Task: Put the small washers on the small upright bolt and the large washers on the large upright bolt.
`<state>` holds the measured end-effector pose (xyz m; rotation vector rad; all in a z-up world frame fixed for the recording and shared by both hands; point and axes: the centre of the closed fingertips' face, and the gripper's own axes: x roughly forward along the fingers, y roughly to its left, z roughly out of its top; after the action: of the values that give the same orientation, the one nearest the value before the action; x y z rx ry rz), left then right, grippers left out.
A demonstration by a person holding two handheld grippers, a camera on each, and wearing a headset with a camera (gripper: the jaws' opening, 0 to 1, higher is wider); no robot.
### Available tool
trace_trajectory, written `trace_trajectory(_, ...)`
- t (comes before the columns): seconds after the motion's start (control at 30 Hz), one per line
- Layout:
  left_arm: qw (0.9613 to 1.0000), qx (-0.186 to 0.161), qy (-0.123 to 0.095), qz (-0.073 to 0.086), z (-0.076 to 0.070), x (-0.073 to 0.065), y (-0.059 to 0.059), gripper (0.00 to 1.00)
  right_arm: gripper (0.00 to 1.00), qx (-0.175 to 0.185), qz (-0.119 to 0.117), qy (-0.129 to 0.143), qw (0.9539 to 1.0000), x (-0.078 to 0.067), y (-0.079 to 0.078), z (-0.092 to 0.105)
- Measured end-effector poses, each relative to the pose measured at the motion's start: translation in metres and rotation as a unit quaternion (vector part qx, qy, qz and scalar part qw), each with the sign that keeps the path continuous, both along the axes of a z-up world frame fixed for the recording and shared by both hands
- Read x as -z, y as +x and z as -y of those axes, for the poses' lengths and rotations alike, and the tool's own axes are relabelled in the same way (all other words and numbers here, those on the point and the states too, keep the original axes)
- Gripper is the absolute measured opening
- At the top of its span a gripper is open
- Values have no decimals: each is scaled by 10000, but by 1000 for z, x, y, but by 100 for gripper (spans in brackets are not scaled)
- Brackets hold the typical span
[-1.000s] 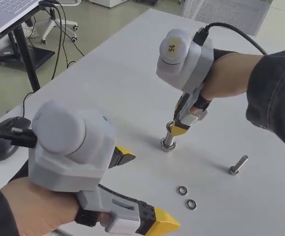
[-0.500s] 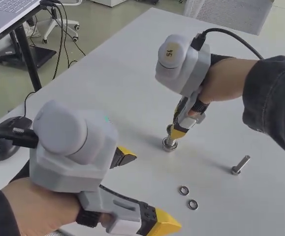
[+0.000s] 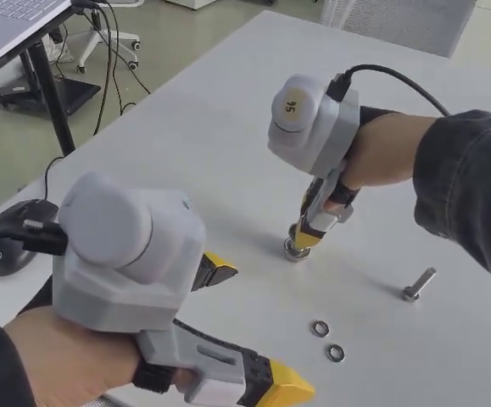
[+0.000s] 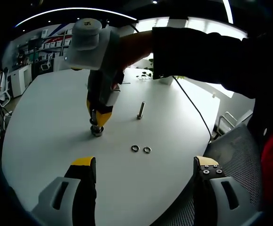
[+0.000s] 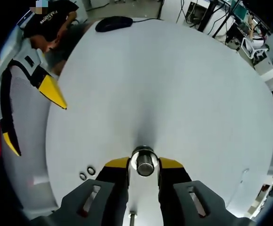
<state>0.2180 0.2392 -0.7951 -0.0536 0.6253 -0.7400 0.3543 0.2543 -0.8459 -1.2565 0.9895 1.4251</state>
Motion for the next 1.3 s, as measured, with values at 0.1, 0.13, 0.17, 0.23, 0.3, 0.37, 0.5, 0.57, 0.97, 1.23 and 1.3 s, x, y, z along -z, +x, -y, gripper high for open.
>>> trace_trajectory(0.1, 10000, 7, 3, -10, 0, 1, -1, 85, 23, -1, 1, -14, 10000, 3, -1, 0)
trace_trajectory(0.13, 10000, 10, 5, -10, 0, 1, -1, 85, 23, 5, 3, 1, 10000, 4, -1, -1)
trace_trajectory(0.17, 10000, 12, 5, -13, 0, 1, -1, 85, 23, 12, 2, -3, 10000, 5, 0, -1)
trace_trajectory(0.23, 10000, 15, 7, -16, 0, 1, -2, 85, 23, 11, -2, 7, 10000, 7, 1, -2)
trace_trajectory(0.3, 10000, 14, 4, -14, 0, 1, -2, 85, 23, 19, 4, -9, 10000, 9, 0, -2)
trace_trajectory(0.37, 10000, 13, 5, -13, 0, 1, -2, 85, 23, 3, 19, -6, 10000, 11, 0, -4)
trace_trajectory(0.5, 10000, 11, 5, -12, 0, 2, -2, 85, 23, -8, 37, -23, 10000, 16, 0, -4)
trace_trajectory(0.57, 10000, 12, -10, -19, 0, 2, -2, 85, 23, 0, 30, -17, 10000, 17, -1, -5)
trace_trajectory(0.97, 10000, 12, -19, -18, 0, 2, -2, 84, 24, 32, 16, -24, 10000, 19, 1, -4)
trace_trajectory(1.23, 10000, 16, -1, -28, 1, 3, -1, 84, 25, 43, -11, -9, 10000, 21, 2, -2)
trace_trajectory(1.3, 10000, 5, -11, -35, 0, 3, -1, 84, 27, 34, -20, -42, 10000, 22, 1, -1)
